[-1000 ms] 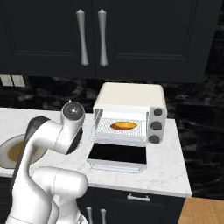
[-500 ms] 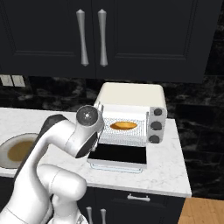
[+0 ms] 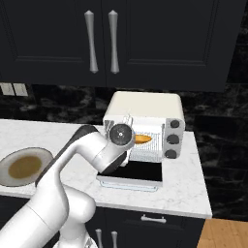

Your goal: Pick up the kebab skewer and baguette bread, and place them inside the toaster oven. Close the toaster oven door and start by setting the timer.

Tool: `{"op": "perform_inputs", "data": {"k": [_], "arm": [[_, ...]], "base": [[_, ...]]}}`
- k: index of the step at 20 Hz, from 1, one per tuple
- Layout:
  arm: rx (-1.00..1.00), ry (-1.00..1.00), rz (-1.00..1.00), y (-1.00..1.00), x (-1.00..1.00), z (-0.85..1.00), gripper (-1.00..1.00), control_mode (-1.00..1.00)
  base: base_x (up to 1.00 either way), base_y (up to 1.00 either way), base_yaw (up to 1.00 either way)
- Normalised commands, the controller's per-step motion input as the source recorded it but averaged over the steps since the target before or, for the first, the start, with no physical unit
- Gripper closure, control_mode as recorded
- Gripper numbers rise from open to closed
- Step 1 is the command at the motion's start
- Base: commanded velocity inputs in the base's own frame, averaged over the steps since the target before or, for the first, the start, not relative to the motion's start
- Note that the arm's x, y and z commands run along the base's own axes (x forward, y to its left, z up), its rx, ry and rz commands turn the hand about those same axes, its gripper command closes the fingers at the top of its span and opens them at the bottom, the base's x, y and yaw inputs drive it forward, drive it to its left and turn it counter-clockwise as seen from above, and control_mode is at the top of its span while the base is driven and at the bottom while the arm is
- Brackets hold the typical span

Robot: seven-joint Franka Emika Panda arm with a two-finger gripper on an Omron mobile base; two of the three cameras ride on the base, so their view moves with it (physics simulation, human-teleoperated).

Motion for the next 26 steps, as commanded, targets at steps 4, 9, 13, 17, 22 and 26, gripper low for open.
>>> {"op": "perform_inputs", "data": {"k": [4, 9, 13, 17, 22, 26], "arm": [[0.01, -0.05, 0.20, -0.21, 0.42, -0.04, 1.00, -1.00], [0.00, 0.00, 0.01, 0.18, 0.43, -0.04, 1.00, -1.00], [0.00, 0.00, 0.00, 0.21, 0.29, 0.00, 1.00, -1.00], [0.00, 0.00, 0.00, 0.06, 0.08, -0.09, 1.00, -1.00], [0.00, 0.00, 0.00, 0.13, 0.01, -0.13, 1.00, -1.00], [0.00, 0.00, 0.00, 0.03, 0.25, -0.08, 1.00, -1.00]], "base": [[0.00, 0.00, 0.00], [0.00, 0.00, 0.00], [0.00, 0.00, 0.00], [0.00, 0.00, 0.00], [0.00, 0.00, 0.00], [0.00, 0.00, 0.00]]}}
